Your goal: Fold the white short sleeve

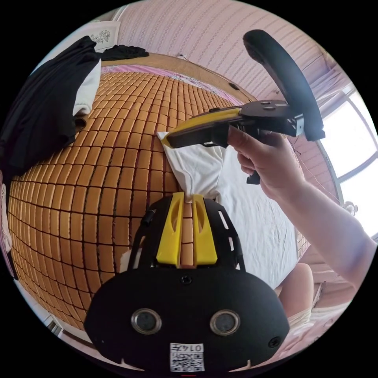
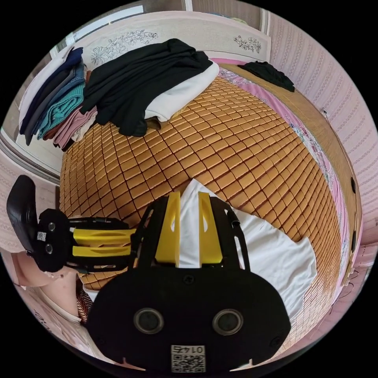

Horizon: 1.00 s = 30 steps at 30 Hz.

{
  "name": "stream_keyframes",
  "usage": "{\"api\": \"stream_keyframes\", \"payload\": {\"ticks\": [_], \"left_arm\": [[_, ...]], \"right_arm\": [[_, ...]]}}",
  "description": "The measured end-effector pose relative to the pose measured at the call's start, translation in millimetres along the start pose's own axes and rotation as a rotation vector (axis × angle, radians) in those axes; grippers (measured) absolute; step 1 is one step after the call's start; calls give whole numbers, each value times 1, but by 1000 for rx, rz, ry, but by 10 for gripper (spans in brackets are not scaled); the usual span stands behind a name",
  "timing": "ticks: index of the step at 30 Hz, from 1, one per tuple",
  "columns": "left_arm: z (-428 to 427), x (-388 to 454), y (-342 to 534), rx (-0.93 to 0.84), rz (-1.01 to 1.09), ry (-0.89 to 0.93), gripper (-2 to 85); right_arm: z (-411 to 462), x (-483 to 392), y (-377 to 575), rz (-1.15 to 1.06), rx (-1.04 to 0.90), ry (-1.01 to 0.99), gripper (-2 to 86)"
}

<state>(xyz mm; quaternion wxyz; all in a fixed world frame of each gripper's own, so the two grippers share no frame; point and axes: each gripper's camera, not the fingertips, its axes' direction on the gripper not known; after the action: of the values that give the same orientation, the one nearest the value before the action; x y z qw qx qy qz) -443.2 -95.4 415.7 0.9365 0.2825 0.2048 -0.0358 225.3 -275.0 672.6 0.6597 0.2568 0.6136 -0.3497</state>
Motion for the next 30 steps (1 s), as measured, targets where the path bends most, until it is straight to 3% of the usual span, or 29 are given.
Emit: {"api": "stream_keyframes", "payload": {"ticks": [3, 8, 15, 18, 20, 24, 30], "left_arm": [[2, -3, 3, 21, -21, 16, 18], [7, 5, 7, 35, 4, 2, -4], [2, 24, 5, 101, 39, -48, -1], [-23, 52, 13, 252, 204, 147, 24], [-15, 69, 19, 164, 262, 211, 43], [19, 80, 28, 23, 280, 171, 48], [48, 105, 35, -28, 351, 53, 51]], "right_arm": [[17, -3, -8, -20, -83, 29, 65], [14, 13, 3, 44, -34, -25, 15], [-47, 84, 83, 308, 248, -220, 7], [-94, 105, 157, 416, 365, -196, 10], [-105, 112, 204, 490, 369, -130, 14], [-82, 133, 274, 611, 193, -123, 31], [-84, 136, 267, 506, 191, -119, 49]]}}
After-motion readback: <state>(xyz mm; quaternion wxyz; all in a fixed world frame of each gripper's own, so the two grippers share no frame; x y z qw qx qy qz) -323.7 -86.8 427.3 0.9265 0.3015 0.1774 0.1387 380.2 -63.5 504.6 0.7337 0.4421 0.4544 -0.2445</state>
